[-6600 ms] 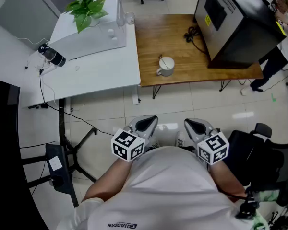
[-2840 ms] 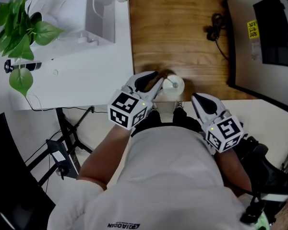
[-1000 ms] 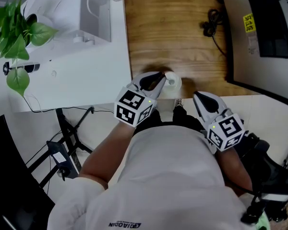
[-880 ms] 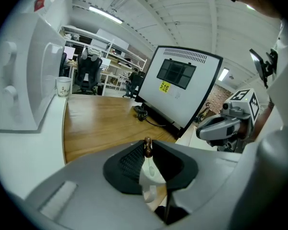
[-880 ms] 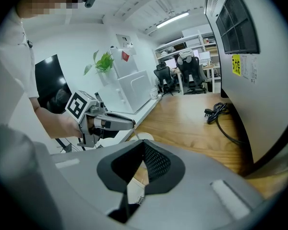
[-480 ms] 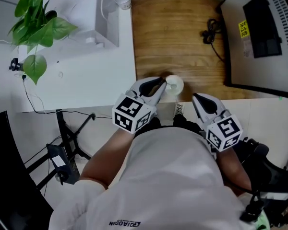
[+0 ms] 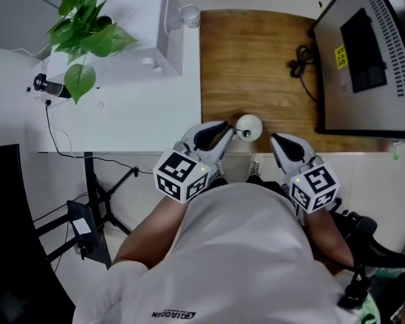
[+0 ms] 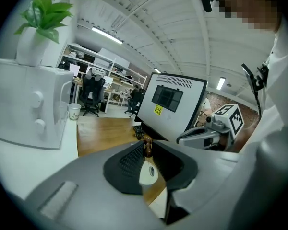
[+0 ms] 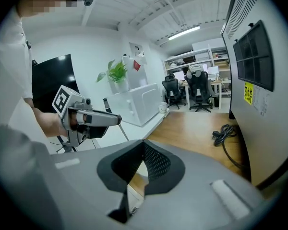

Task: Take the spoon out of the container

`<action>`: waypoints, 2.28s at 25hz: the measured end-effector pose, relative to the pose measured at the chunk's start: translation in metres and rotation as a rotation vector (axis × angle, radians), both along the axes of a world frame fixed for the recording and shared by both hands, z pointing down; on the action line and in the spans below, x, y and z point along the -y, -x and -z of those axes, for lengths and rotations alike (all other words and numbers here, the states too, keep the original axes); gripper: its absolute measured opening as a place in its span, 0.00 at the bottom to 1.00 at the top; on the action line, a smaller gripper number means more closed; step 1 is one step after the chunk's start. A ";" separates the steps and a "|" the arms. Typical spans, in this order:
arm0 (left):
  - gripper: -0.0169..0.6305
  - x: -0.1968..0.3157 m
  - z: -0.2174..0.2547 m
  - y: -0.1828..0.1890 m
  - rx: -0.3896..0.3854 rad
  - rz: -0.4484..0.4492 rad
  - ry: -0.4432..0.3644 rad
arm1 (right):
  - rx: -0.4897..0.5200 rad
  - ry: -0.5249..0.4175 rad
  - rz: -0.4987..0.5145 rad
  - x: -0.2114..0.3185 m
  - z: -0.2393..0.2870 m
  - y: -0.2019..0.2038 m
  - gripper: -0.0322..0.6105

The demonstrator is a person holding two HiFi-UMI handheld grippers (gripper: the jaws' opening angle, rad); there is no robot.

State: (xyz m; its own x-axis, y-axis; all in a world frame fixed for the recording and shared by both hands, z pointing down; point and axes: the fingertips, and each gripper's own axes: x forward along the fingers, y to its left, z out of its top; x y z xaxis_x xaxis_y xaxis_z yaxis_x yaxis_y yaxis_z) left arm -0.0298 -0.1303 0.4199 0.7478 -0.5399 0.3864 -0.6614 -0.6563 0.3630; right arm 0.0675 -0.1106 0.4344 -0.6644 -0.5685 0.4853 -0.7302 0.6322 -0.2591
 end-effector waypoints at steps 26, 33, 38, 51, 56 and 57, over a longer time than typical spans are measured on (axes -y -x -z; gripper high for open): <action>0.11 -0.036 0.017 0.031 -0.035 -0.112 -0.046 | -0.023 -0.074 -0.133 -0.039 0.024 0.021 0.06; 0.11 -0.064 0.026 0.033 -0.031 -0.053 -0.070 | -0.021 -0.089 -0.079 -0.065 0.030 0.019 0.06; 0.11 -0.092 0.029 0.026 -0.023 0.047 -0.084 | -0.018 -0.103 -0.006 -0.092 0.034 -0.001 0.06; 0.11 -0.209 0.032 -0.044 -0.008 0.204 -0.109 | -0.001 -0.080 0.095 -0.203 0.021 -0.084 0.06; 0.11 -0.239 0.029 -0.052 0.010 0.217 -0.103 | 0.012 -0.090 0.105 -0.223 0.021 -0.090 0.06; 0.11 -0.243 0.029 -0.051 0.011 0.214 -0.101 | 0.017 -0.094 0.098 -0.227 0.022 -0.089 0.06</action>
State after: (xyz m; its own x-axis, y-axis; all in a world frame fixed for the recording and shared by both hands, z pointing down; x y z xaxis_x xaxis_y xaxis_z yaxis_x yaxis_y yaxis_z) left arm 0.0208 0.1131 0.3908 0.6085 -0.7218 0.3299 -0.7927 -0.5336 0.2946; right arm 0.1567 0.1160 0.4120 -0.7264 -0.5429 0.4214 -0.6599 0.7222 -0.2072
